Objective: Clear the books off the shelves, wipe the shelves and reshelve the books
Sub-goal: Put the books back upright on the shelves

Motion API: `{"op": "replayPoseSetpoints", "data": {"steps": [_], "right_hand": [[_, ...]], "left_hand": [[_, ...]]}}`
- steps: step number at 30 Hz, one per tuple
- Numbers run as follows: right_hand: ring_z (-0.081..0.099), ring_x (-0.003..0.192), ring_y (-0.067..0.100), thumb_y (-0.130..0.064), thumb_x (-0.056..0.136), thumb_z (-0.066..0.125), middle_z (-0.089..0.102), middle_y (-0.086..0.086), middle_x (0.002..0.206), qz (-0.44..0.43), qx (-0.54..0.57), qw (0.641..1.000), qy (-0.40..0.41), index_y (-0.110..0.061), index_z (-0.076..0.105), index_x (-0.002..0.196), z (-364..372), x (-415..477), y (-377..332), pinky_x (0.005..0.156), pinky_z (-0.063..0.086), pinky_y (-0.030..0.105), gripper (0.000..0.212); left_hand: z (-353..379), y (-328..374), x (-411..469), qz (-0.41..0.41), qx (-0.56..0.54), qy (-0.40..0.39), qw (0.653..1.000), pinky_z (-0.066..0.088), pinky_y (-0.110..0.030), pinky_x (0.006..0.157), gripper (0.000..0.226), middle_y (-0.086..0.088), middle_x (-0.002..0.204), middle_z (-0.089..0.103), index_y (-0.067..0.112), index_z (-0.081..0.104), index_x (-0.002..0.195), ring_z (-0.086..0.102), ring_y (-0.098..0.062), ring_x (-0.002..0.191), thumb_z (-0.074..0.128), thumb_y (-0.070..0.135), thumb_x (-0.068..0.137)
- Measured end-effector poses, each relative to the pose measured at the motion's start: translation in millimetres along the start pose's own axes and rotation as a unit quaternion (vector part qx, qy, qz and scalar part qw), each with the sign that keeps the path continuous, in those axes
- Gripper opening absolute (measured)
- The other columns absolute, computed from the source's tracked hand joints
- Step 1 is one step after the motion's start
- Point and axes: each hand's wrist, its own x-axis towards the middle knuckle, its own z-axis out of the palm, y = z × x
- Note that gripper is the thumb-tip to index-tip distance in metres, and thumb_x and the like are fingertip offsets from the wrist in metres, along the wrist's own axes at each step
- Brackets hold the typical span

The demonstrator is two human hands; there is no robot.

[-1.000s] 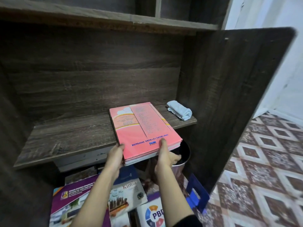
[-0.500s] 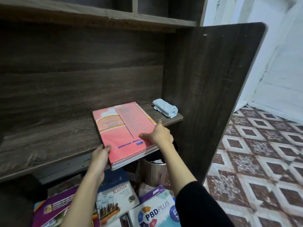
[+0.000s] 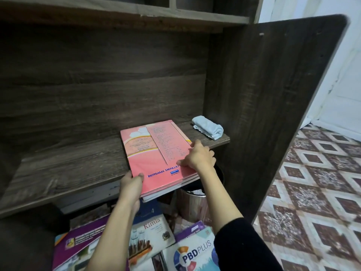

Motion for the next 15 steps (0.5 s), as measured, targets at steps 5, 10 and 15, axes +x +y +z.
{"op": "replayPoseSetpoints", "data": {"steps": [5, 10, 15], "right_hand": [[0.041, 0.126, 0.034, -0.035, 0.065, 0.087, 0.047, 0.016, 0.134, 0.007, 0.023, 1.0, -0.008, -0.019, 0.035, 0.13, -4.3, -6.1, -4.5, 0.101, 0.037, 0.04, 0.085], [0.059, 0.108, 0.028, -0.031, 0.065, 0.085, 0.06, 0.01, 0.118, 0.032, 0.2, 0.977, -0.065, -0.009, 0.047, 0.112, -8.9, -6.1, 1.9, 0.08, 0.047, 0.033, 0.064], [0.066, 0.066, 0.027, -0.01, 0.073, 0.08, 0.07, 0.02, 0.094, 0.074, 0.405, 0.895, -0.173, -0.002, 0.059, 0.097, 0.8, -19.2, 3.5, 0.06, 0.057, 0.035, 0.033]], "left_hand": [[-7.3, 8.6, -6.3, 0.004, 0.002, 0.019, 1.0, 0.045, -0.023, 0.066, 0.03, -0.009, 0.097, 0.059, 0.007, 0.058, 0.108, 0.054, -0.022, 0.089, 0.038, -0.008, 0.093], [-25.0, 22.3, -6.7, 0.002, -0.015, 0.066, 0.998, 0.044, -0.028, 0.065, 0.02, -0.011, 0.087, 0.057, 0.01, 0.057, 0.085, 0.054, -0.023, 0.081, 0.043, -0.001, 0.093], [-41.7, 22.5, -3.7, 0.006, -0.015, 0.13, 0.991, 0.05, -0.04, 0.081, 0.021, -0.014, 0.089, 0.061, 0.008, 0.062, 0.086, 0.057, -0.026, 0.081, 0.043, -0.002, 0.087]]}}
